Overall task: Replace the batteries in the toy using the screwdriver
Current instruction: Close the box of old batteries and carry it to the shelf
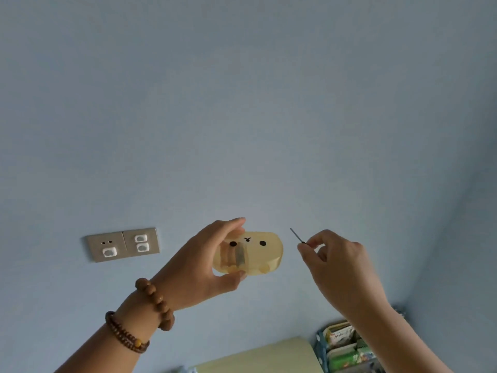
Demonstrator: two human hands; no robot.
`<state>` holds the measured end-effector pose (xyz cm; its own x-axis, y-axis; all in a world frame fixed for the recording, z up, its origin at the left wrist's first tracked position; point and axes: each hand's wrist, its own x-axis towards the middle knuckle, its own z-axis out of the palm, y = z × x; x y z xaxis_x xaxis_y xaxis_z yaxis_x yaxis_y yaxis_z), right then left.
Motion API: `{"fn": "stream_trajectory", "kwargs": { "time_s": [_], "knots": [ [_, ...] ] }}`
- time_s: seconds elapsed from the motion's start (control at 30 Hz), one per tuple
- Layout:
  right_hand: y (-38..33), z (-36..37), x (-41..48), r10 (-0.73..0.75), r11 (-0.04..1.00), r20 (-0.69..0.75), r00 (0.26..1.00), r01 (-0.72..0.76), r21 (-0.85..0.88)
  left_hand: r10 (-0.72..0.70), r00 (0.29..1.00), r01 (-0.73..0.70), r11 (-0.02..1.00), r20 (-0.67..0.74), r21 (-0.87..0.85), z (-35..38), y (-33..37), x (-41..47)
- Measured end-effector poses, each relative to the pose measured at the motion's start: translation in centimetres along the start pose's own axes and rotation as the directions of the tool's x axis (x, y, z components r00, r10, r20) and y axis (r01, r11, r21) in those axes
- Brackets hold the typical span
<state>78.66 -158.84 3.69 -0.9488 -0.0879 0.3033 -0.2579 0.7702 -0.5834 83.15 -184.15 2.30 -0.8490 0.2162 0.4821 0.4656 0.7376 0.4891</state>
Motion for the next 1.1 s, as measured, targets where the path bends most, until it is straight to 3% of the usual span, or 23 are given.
{"fn": "stream_trajectory", "kwargs": {
  "time_s": [0.17, 0.3, 0.5, 0.67, 0.77, 0.93, 1.1],
  "knots": [
    [2.9, -3.2, -0.5, 0.04, 0.997, -0.052, 0.998, -0.043, -0.058, 0.079, 0.995, -0.078, 0.997, 0.065, -0.029, 2.0, 3.6, 3.8],
    [6.7, -8.0, -2.9, 0.198, 0.971, -0.186, 0.963, -0.218, -0.096, 0.214, 0.964, -0.195, 0.972, 0.161, -0.128, 5.4, 7.3, 8.6],
    [13.8, -18.9, -10.4, 0.37, 0.844, -0.511, 0.776, -0.51, -0.163, 0.541, 0.799, -0.434, 0.821, 0.263, -0.371, 15.4, 18.2, 14.7],
    [18.5, -28.7, -20.9, 0.451, 0.667, -0.734, 0.507, -0.738, -0.101, 0.742, 0.612, -0.524, 0.64, 0.275, -0.561, 22.9, 30.4, 15.5],
    [20.7, -32.4, -26.0, 0.461, 0.584, -0.799, 0.386, -0.81, -0.054, 0.807, 0.528, -0.538, 0.559, 0.265, -0.631, 26.3, 36.9, 15.0],
    [24.0, -36.3, -31.4, 0.454, 0.537, -0.831, 0.323, -0.843, -0.034, 0.857, 0.439, -0.555, 0.496, 0.271, -0.668, 31.1, 45.8, 13.9],
    [28.5, -40.7, -34.2, 0.435, 0.536, -0.843, 0.317, -0.844, -0.04, 0.864, 0.428, -0.562, 0.485, 0.267, -0.67, 35.4, 52.3, 14.2]
  ]
}}
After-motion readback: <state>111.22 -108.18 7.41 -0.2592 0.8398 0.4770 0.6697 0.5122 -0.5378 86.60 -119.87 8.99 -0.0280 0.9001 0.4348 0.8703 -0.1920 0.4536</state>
